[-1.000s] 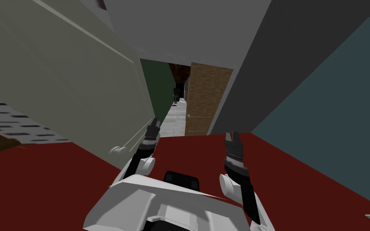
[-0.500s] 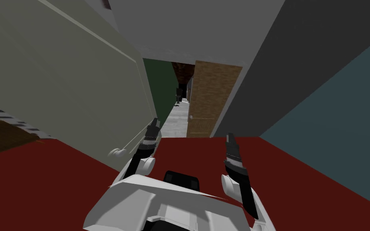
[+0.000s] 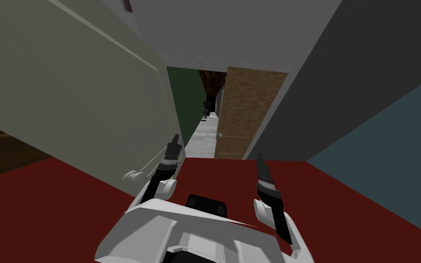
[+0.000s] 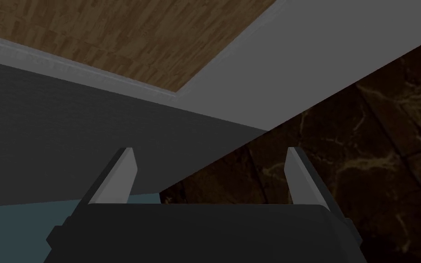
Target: Pull the door open
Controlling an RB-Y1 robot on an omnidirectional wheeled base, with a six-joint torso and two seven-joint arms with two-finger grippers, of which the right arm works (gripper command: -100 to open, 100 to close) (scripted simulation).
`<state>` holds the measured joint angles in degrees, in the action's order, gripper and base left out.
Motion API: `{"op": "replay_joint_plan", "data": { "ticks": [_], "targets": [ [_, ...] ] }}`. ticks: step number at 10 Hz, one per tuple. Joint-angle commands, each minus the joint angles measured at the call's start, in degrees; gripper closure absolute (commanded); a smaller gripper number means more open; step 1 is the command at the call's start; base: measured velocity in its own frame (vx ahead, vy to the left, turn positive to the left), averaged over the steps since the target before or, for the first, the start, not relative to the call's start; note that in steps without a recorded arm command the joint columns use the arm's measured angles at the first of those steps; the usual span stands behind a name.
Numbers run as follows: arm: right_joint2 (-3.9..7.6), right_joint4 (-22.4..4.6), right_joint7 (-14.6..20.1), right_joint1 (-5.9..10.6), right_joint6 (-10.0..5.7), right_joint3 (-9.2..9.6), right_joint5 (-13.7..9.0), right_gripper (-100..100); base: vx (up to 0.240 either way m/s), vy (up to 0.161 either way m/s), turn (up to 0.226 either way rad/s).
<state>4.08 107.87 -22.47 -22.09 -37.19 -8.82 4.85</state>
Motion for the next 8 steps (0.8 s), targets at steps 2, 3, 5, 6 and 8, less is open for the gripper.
{"op": "replay_joint_plan", "data": {
  "ticks": [2,3,5,6,8],
  "targets": [
    [0.29,-3.6,-3.0,1.1,-0.75,-1.86,1.7,-100,0.105,0.004,0.114],
    [0.36,-5.0,-4.1,1.56,-0.99,-2.58,2.4,-100,0.097,0.019,0.135],
    [0.52,-7.8,-6.3,2.49,-1.45,-4.02,3.7,-100,0.111,0.01,0.109],
    [0.57,-9.2,-7.5,2.96,-1.69,-4.75,4.4,-100,0.109,0.015,0.106],
    [0.59,-12.1,-9.8,3.92,-2.17,-6.23,5.8,-100,0.097,0.012,0.103]
  ]
}}
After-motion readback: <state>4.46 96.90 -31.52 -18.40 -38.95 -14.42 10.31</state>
